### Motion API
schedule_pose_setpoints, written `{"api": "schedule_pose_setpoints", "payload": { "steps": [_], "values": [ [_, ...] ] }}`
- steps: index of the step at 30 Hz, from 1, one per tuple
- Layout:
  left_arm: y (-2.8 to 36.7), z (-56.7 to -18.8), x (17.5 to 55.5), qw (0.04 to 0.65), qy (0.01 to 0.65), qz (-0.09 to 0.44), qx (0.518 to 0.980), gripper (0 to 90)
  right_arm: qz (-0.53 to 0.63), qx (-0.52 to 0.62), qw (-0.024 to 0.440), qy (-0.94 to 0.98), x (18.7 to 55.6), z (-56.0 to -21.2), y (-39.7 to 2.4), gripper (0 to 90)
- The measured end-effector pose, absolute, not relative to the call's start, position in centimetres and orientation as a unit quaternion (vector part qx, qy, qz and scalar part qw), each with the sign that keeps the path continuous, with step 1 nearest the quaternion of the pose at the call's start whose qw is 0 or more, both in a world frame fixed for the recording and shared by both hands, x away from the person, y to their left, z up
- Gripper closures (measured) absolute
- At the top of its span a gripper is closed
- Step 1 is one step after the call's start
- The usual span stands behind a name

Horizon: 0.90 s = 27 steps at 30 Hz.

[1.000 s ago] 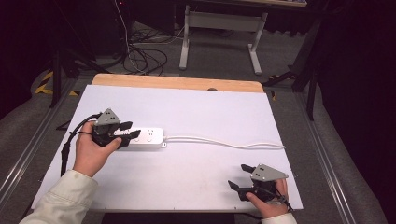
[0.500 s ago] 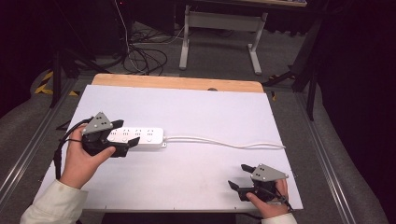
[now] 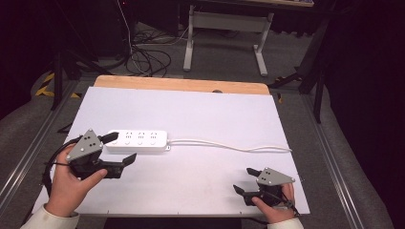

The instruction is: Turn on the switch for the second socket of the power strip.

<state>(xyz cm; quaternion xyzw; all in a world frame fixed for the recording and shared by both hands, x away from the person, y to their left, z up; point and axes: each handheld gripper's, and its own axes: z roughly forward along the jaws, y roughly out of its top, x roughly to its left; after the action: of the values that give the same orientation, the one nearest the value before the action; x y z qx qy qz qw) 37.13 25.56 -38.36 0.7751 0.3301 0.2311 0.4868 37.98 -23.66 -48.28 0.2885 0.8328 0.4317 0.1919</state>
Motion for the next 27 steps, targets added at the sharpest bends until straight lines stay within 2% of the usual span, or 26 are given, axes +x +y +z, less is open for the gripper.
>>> {"api": "schedule_pose_setpoints", "payload": {
  "steps": [5, 13, 27],
  "values": [
    [26.5, -39.6, 36.1, 0.499, 0.347, 0.235, 0.759, 13.5, 0.432, 0.287, 0.191, 0.834, 38.0, -48.3, -23.6, 22.4],
    [27.7, -41.3, 35.1, 0.502, 0.341, 0.226, 0.762, 14.7, 0.432, 0.286, 0.192, 0.834, 38.0, -48.3, -23.6, 21.9],
    [29.3, -44.2, 34.0, 0.509, 0.333, 0.226, 0.761, 10.9, 0.429, 0.284, 0.194, 0.835, 37.9, -48.2, -23.6, 21.7]
  ]
}}
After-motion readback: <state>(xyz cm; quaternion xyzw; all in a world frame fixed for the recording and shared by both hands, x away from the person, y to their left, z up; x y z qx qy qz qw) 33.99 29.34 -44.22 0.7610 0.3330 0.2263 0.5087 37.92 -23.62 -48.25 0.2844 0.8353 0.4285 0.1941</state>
